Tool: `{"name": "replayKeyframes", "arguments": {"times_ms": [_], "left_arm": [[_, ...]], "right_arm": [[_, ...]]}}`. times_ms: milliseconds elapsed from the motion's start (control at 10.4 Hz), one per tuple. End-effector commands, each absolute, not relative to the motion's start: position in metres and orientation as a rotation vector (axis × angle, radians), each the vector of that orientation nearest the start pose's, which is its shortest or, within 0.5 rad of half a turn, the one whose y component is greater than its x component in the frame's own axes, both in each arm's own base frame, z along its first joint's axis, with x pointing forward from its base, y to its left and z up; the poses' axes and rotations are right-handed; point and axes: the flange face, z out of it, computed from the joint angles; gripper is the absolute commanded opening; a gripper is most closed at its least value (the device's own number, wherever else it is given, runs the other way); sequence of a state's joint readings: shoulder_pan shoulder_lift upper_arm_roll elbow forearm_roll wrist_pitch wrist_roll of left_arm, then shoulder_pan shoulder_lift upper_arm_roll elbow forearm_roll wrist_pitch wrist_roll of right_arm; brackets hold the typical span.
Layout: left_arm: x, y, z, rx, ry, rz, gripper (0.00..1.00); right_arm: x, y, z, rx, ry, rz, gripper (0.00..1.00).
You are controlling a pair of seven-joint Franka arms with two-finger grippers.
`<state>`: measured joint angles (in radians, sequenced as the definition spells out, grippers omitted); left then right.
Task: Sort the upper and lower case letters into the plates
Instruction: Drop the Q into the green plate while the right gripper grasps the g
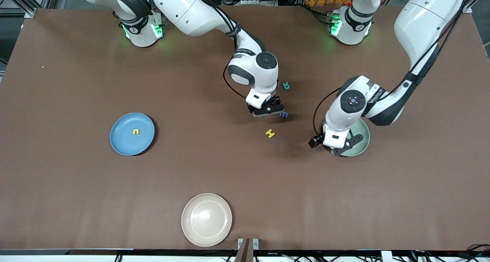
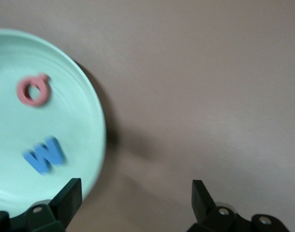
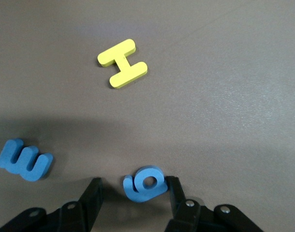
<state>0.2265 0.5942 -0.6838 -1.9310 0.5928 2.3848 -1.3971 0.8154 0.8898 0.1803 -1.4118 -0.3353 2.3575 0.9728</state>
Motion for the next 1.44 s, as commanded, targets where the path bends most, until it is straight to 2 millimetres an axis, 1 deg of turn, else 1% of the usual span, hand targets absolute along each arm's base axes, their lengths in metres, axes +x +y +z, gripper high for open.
{"name": "replayKeyframes", "arguments": {"times_ms": [0, 96, 192, 288, 384, 480, 577, 673, 769, 865, 961, 1057, 1153, 1249, 1345], "left_arm": [[0.564, -0.295, 0.243, -2.976, -1.101, -0.132, 1.00], [0.560, -0.304, 0.244, -2.965, -1.142, -0.137, 1.00], [0.556, -0.313, 0.244, -2.953, -1.180, -0.137, 1.00], [0.551, -0.324, 0.245, -2.945, -1.214, -0.138, 1.00], [0.548, -0.329, 0.241, -2.941, -1.224, -0.124, 1.00], [0.550, -0.330, 0.242, -2.943, -1.227, -0.125, 1.00], [0.550, -0.334, 0.240, -2.948, -1.225, -0.118, 1.00], [0.550, -0.348, 0.239, -2.970, -1.207, -0.114, 1.00], [0.548, -0.361, 0.232, -2.985, -1.167, -0.111, 1.00], [0.549, -0.378, 0.227, -3.008, -1.102, -0.138, 1.00], [0.550, -0.401, 0.221, -3.044, -0.991, -0.178, 1.00], [0.550, -0.417, 0.209, -3.051, -0.906, -0.207, 1.00], [0.548, -0.428, 0.197, -3.049, -0.841, -0.225, 1.00], [0.542, -0.438, 0.186, -3.053, -0.796, -0.217, 1.00], [0.543, -0.438, 0.184, -3.054, -0.789, -0.215, 1.00]], "right_arm": [[0.430, 0.598, 0.173, -3.129, -0.291, -0.210, 0.42], [0.431, 0.598, 0.174, -3.128, -0.289, -0.211, 0.28], [0.433, 0.598, 0.178, -3.124, -0.296, -0.217, 0.09], [0.435, 0.598, 0.188, -3.117, -0.296, -0.227, 0.00], [0.444, 0.591, 0.201, -3.138, -0.272, -0.218, 0.00], [0.453, 0.582, 0.223, -3.150, -0.267, -0.199, 0.00], [0.467, 0.563, 0.245, -3.167, -0.257, -0.140, 0.00], [0.477, 0.538, 0.269, -3.168, -0.279, -0.103, 0.00], [0.484, 0.504, 0.289, -3.174, -0.301, -0.091, 0.00], [0.488, 0.467, 0.307, -3.174, -0.280, -0.044, 0.00], [0.497, 0.418, 0.317, -3.196, -0.296, 0.003, 0.00], [0.506, 0.369, 0.322, -3.229, -0.333, 0.074, 0.00], [0.520, 0.319, 0.320, -3.268, -0.274, 0.192, 0.00], [0.536, 0.270, 0.320, -3.288, -0.243, 0.290, 0.00], [0.552, 0.219, 0.317, -3.299, -0.207, 0.353, 0.00]]}}
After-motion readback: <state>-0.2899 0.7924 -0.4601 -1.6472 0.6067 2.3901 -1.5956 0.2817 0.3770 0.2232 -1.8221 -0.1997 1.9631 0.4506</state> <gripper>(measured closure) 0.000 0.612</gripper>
